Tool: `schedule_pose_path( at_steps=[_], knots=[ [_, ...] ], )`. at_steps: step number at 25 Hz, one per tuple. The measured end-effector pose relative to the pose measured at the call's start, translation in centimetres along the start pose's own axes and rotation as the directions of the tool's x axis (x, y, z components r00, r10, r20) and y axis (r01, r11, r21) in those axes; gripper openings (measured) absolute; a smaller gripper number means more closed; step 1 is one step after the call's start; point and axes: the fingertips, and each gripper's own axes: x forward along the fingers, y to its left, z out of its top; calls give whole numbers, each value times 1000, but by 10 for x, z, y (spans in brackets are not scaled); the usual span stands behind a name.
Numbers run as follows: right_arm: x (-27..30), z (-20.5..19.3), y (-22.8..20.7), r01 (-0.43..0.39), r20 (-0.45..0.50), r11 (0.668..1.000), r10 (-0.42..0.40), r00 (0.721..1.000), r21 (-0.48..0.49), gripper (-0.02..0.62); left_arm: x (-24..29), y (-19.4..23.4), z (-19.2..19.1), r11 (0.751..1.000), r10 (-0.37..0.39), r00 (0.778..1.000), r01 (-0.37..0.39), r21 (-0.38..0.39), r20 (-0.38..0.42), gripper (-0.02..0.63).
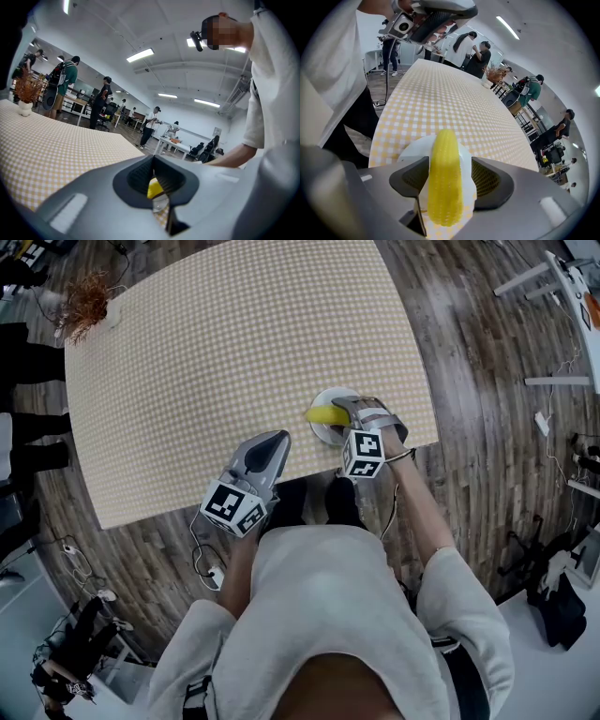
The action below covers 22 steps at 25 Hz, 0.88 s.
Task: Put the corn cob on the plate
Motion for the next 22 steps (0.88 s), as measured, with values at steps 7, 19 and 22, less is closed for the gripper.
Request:
schedule_pose_path(
  at_steps=[7,19,22],
  knots=[
    [-20,5,-5,57,-7,996,-58,998,-65,233,4,-12,3,1000,-19,1000,19,12,16,8],
    [-69,9,-12,252,-18,956,-258,966,-152,0,-6,-53,20,998,-27,996,22,62,81,8],
    [-82,10,-13,281,-3,948,-285,958,-150,0,-4,-66,26,996,-33,994,24,85,103,8]
  ],
)
